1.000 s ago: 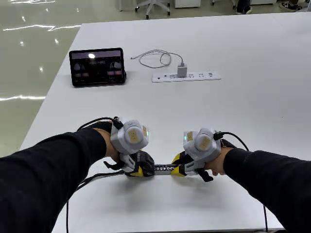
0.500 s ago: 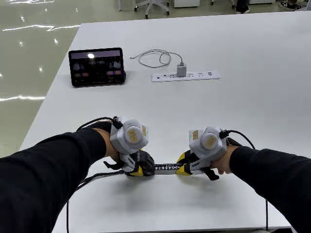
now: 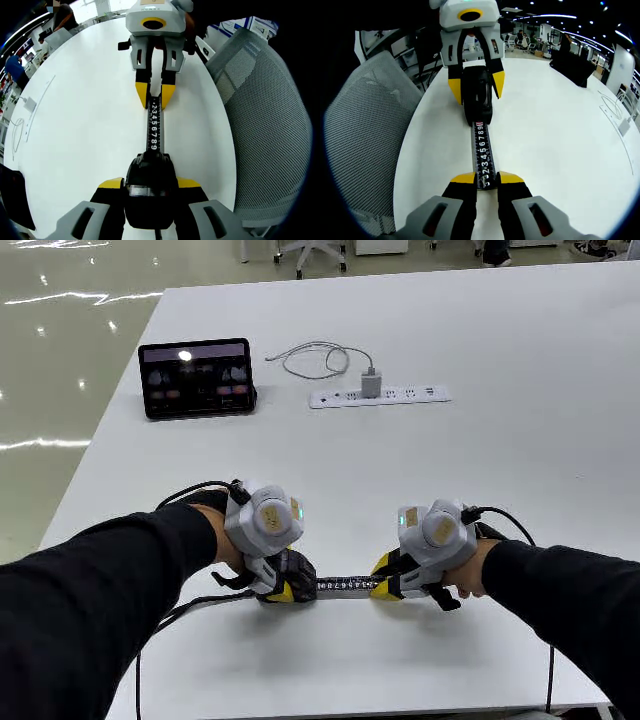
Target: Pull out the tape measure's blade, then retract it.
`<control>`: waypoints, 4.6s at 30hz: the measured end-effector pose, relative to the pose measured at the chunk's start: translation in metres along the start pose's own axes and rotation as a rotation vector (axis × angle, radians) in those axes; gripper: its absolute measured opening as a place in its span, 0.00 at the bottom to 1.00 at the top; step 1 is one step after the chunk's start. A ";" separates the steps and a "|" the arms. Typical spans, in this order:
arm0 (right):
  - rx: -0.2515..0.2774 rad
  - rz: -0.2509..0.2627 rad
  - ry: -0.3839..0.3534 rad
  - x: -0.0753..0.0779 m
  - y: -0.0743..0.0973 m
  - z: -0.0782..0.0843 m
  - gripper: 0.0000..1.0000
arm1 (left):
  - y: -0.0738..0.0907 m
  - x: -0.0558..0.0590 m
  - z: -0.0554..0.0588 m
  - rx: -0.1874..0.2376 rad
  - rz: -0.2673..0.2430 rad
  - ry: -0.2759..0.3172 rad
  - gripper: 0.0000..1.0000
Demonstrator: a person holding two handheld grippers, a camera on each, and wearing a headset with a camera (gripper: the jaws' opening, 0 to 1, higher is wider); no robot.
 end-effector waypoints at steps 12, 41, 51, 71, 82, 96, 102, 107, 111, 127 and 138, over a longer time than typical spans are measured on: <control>-0.005 0.007 -0.002 0.002 0.007 0.006 0.10 | 0.000 0.000 0.000 0.001 -0.001 0.001 0.33; -0.011 0.026 -0.018 0.005 0.023 0.024 0.10 | 0.000 0.000 -0.001 0.013 -0.004 0.011 0.33; -0.013 0.031 -0.018 0.007 0.029 0.028 0.10 | 0.000 0.000 0.000 0.014 -0.005 0.011 0.33; -0.015 0.044 -0.030 0.009 0.040 0.041 0.10 | 0.000 -0.001 0.000 0.015 -0.003 0.013 0.33; -0.020 0.048 -0.034 0.010 0.044 0.047 0.10 | 0.001 -0.001 0.000 0.017 -0.002 0.016 0.33; -0.026 0.051 -0.032 0.012 0.051 0.053 0.10 | -0.001 -0.001 -0.001 0.011 -0.009 0.013 0.33; -0.027 0.053 -0.037 0.011 0.055 0.057 0.10 | 0.000 -0.001 -0.002 0.008 -0.011 0.013 0.33; -0.028 0.056 -0.038 0.012 0.057 0.060 0.10 | 0.000 0.000 -0.002 0.007 -0.011 0.015 0.33; -0.030 0.058 -0.039 0.013 0.058 0.061 0.10 | 0.000 0.000 -0.002 0.008 -0.011 0.017 0.33; -0.038 0.064 -0.044 0.014 0.065 0.068 0.10 | 0.001 0.000 -0.002 0.008 -0.013 0.017 0.33; -0.039 0.068 -0.050 0.015 0.068 0.071 0.10 | 0.000 0.000 -0.001 0.008 -0.015 0.018 0.33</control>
Point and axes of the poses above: the centre of the closed fingertips' face, and the gripper's own axes: y roughly backward along the fingers, x roughly to its right, z roughly out of its underside, the point moved 5 cm from there along y, roughly backward along the fingers, and after that the axes turned 4 degrees about -y, right-handed, at the moved point
